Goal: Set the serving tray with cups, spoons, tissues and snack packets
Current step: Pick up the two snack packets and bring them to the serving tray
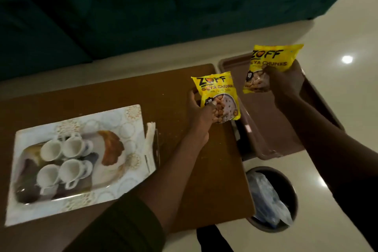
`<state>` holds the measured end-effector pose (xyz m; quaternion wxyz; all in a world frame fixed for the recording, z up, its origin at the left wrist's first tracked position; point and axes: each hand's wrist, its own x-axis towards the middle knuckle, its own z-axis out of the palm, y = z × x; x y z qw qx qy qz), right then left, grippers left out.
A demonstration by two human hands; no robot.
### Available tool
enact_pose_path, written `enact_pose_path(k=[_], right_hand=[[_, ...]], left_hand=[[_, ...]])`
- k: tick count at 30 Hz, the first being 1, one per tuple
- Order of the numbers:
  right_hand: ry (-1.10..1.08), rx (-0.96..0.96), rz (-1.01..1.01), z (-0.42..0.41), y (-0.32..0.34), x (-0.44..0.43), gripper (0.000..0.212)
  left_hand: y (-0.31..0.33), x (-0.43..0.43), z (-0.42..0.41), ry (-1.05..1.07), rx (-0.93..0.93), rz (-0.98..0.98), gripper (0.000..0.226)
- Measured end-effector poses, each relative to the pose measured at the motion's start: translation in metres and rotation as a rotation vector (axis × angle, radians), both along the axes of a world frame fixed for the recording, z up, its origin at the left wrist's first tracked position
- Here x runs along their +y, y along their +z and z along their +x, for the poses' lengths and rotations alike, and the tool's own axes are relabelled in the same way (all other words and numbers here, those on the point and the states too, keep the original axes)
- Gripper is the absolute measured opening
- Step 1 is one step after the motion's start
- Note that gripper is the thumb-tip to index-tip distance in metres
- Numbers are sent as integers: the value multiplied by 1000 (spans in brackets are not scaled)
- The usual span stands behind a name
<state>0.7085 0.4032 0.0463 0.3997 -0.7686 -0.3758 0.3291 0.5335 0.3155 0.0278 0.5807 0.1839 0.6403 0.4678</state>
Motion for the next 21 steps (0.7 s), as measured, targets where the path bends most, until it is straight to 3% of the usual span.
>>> enact_pose_path(k=[6,21], right_hand=[[179,140,138,-104,12,-4,50],[448,211,12,-342,-26,-104,50]], left_hand=[[30,-17,-98,12,131,119,49],[24,-144,-391,294,139,61,35]])
